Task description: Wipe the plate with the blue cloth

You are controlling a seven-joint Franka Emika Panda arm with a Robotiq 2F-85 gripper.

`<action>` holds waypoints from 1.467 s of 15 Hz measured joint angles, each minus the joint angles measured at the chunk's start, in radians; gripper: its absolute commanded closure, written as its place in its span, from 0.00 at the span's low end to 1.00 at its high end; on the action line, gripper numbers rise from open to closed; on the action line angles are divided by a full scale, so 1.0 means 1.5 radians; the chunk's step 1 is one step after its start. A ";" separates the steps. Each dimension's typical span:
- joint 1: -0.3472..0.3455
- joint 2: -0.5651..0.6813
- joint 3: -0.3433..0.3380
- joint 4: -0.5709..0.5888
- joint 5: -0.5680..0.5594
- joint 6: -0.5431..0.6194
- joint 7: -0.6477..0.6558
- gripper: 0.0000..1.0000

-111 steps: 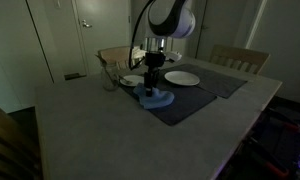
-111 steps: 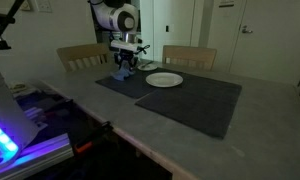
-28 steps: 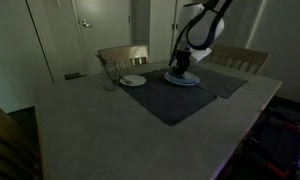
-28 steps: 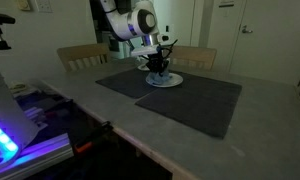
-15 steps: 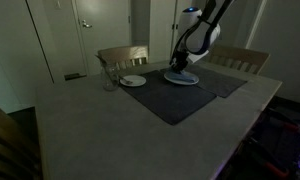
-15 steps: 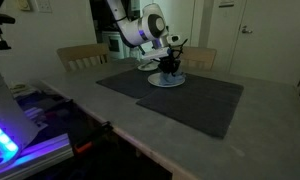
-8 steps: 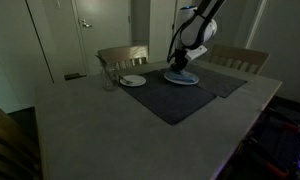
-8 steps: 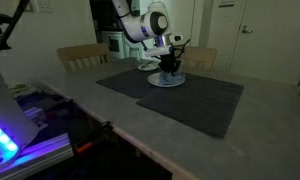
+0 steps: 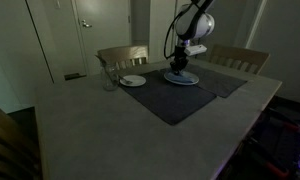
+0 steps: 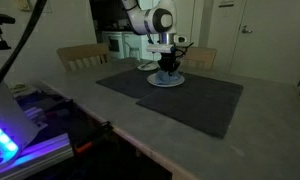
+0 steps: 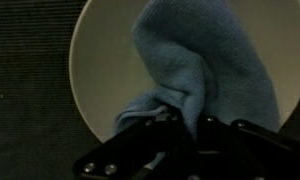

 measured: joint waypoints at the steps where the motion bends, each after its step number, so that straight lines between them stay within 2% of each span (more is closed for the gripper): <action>1: -0.004 0.000 0.006 0.007 0.008 -0.021 -0.004 0.97; 9: -0.030 0.005 0.040 0.035 0.098 -0.114 -0.040 0.97; 11: -0.026 0.007 0.034 0.038 0.090 -0.117 -0.032 0.97; 17: 0.085 0.015 -0.080 0.038 -0.110 -0.115 0.107 0.97; 22: 0.159 0.044 -0.172 0.039 -0.293 -0.115 0.223 0.97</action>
